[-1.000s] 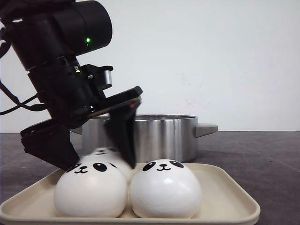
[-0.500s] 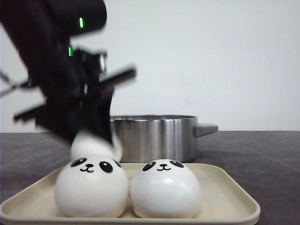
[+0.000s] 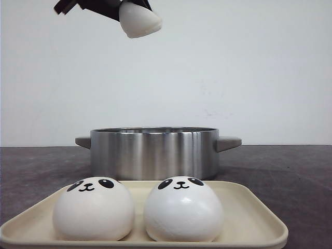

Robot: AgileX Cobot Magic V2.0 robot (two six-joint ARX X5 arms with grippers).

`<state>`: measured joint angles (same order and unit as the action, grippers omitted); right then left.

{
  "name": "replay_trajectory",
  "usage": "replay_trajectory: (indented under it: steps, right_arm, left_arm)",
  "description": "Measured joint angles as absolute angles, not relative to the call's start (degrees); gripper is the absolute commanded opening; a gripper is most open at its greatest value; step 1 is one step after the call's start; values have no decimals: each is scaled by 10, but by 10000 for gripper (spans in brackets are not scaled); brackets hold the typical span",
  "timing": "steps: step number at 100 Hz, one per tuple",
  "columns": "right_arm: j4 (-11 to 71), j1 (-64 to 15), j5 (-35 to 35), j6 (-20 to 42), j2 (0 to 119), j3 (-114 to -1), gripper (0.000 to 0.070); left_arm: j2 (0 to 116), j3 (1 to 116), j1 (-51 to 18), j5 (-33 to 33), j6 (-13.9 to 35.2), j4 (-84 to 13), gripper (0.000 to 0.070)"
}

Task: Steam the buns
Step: 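Lift the bun with the left gripper and carry it into the pot, then open the left gripper to release the bun and withdraw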

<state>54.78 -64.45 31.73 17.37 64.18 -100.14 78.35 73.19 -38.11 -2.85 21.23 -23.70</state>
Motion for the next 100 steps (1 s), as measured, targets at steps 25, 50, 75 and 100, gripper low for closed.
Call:
replay_trajectory:
  steps: [25,50,75,100]
  right_arm:
    - [547,-644,317,174,655,-1001,7]
    - [547,-644,317,174,655,-1001,7]
    - [547,-644,317,174,656,-1001,7]
    - [551,-644,317,174,656,-1001,7]
  left_arm:
    - [935,814,-335,-29,182,-245,3]
    - [1046,835,-302,-14,175,-238,3]
    - [1106,835,-283,-14,175,-238,227]
    - [1108,835,-273,-15,175,-234,609]
